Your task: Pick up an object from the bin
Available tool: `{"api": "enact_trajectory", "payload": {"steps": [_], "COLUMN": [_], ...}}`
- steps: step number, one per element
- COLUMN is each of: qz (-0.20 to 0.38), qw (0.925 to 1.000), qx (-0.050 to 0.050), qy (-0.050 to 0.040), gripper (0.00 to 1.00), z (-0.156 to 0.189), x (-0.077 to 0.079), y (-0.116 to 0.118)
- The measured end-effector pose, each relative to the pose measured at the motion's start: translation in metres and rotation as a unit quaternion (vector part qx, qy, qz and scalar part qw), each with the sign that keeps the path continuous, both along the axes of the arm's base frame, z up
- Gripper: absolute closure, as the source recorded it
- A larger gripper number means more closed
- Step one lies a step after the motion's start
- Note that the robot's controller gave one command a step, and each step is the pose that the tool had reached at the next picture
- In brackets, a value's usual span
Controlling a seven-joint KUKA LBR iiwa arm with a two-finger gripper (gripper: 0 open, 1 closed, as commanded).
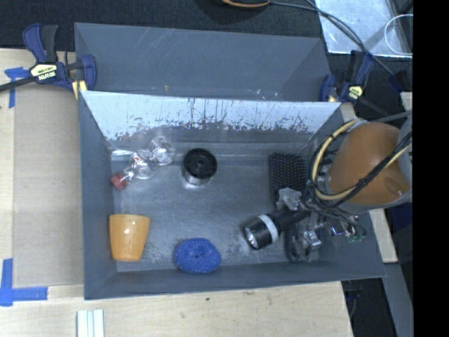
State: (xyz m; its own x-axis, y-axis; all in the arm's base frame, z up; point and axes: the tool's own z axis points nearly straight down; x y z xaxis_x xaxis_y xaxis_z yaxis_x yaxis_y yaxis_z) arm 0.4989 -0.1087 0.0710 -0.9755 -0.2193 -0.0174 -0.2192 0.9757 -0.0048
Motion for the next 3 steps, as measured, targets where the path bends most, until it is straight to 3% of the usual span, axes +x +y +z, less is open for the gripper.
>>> {"api": "enact_trajectory", "payload": {"steps": [1,3], "qz": [0.082,0.081], "qw": [0.9954,0.9955], "qx": [0.017,0.017], "qy": [0.0468,0.047], "gripper": [1.0,1.0], "z": [-0.0043,-0.0039], "x": [0.0869,0.0866], "y": [-0.0341,-0.0339]}}
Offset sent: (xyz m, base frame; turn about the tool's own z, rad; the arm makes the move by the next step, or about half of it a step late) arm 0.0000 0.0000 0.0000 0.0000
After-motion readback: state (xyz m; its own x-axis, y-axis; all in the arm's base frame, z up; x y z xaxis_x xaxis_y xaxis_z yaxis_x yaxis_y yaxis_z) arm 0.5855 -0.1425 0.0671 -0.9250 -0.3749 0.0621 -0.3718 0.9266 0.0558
